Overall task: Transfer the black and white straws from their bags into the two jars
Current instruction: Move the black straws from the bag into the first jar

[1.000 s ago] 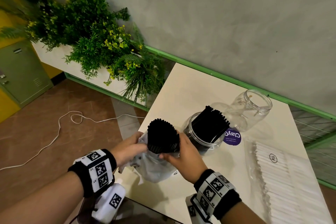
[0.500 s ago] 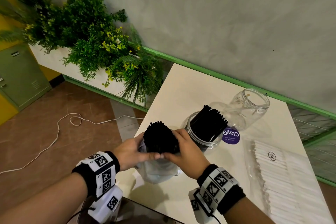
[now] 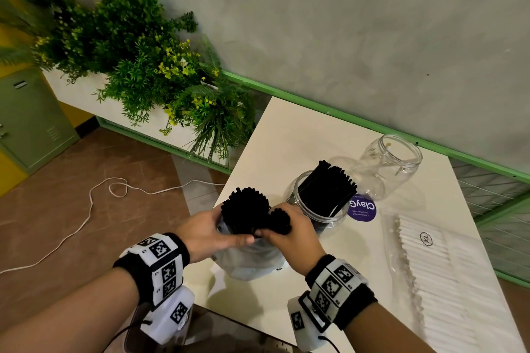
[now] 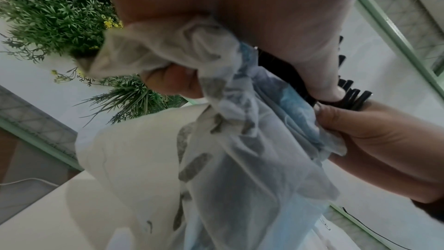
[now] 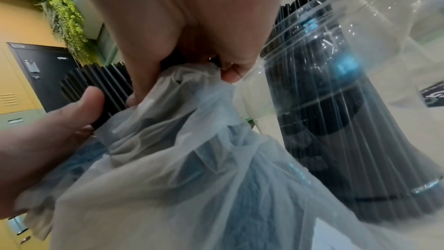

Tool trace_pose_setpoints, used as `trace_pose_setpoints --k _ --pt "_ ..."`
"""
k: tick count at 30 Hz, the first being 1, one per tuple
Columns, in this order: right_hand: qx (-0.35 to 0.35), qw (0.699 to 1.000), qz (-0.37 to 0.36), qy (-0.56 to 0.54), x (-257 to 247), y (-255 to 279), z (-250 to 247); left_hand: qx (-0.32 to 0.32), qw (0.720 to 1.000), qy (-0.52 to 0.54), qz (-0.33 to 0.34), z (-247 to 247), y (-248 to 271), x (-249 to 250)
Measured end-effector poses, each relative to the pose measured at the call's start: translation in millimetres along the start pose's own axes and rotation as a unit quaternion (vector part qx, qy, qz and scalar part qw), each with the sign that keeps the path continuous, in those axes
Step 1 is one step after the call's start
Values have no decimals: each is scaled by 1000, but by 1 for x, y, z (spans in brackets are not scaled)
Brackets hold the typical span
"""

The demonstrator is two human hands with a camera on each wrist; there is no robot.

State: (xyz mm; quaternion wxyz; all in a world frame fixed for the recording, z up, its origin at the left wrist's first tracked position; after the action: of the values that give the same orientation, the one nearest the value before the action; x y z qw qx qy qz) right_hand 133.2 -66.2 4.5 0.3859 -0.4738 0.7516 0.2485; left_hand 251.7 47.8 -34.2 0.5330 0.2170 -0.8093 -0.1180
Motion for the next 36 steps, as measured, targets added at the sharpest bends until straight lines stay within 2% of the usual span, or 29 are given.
trace_pose_setpoints --k 8,14,18,28,36 --pt "64 990 -26 -123 -17 2 -24 -2 999 -46 10 -4 1 10" --pt "153 984 -63 -65 -41 4 -49 2 997 -76 14 -8 -2 13" --pt "200 966 -130 -104 -71 3 -72 0 996 -85 20 -8 -2 19" --pt "214 935 -196 -203 -112 -11 -128 -2 998 -59 31 -10 -8 12" --pt "223 932 -202 -204 -128 -14 -170 -19 996 -68 46 -9 -8 21"
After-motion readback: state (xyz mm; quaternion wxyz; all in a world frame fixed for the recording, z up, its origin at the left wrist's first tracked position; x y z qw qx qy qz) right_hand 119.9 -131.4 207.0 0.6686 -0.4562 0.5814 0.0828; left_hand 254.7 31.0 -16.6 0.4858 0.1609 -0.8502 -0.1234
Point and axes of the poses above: each hand's wrist, its own y-axis away from the middle knuckle, its own z-axis out of the palm, x = y × z, the point moved 10 cm from there along -y, towards the middle knuckle, and after that the axes turned 13 degrees about -x, right-handed, at the moved point
